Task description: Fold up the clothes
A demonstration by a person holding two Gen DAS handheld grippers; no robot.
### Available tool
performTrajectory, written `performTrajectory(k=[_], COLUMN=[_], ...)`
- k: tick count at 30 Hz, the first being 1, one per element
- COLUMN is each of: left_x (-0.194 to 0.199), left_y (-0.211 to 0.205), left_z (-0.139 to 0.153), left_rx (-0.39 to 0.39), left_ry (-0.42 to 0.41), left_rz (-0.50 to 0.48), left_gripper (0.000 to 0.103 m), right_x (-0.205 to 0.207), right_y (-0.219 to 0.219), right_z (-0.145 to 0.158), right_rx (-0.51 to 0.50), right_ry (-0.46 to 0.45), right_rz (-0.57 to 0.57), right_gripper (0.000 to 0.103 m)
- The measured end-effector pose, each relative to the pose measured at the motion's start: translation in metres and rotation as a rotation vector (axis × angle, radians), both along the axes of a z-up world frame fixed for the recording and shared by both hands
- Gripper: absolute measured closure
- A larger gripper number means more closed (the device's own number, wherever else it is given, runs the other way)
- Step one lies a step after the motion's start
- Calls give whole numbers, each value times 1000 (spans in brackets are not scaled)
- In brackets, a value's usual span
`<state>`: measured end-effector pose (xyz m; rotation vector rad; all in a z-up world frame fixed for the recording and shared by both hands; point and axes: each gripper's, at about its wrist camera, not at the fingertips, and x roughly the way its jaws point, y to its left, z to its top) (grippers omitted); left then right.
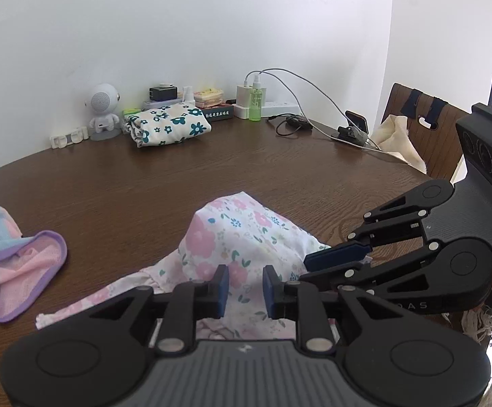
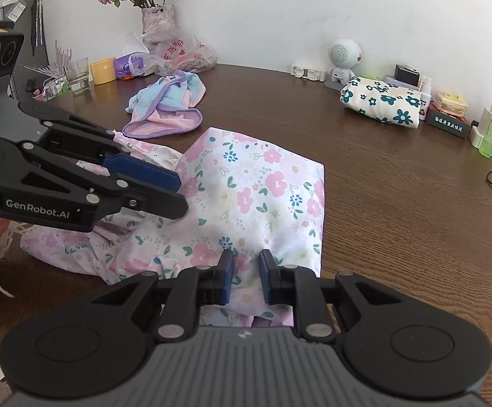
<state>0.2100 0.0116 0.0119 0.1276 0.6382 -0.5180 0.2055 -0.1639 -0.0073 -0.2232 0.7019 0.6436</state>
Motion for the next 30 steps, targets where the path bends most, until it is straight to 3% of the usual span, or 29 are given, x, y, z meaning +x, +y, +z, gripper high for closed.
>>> performTrajectory(k=[4,9,13,19,22,24,30], left_x=[14,42,49,16,-3,-10,-13], left_y=[-3,-5,2,5,-2,-7,-8], left_z=[6,-12,-27,0,6,3,-16], left_rx=[-37,42,38,20,45,77,132], left_ry=[-47,34,80,-26,-37,-28,30], left_rz=[7,71,83,56,-12,-43,-62], left_gripper=[83,84,86,84,82,82,82], right_x=[-2,-5,-4,-2,0,4,19], right_y=[1,2,-7,-29,-41,-58,-92], right_z=[0,-1,3,14,20,25,-1], right_rx=[0,0,46,166,231,303,434], right_ry=[4,4,13,32,43,69,261], right_rz=[-11,-14,-30,-71,-95,-134,-233], right_gripper=[85,85,85,85,74,58,57])
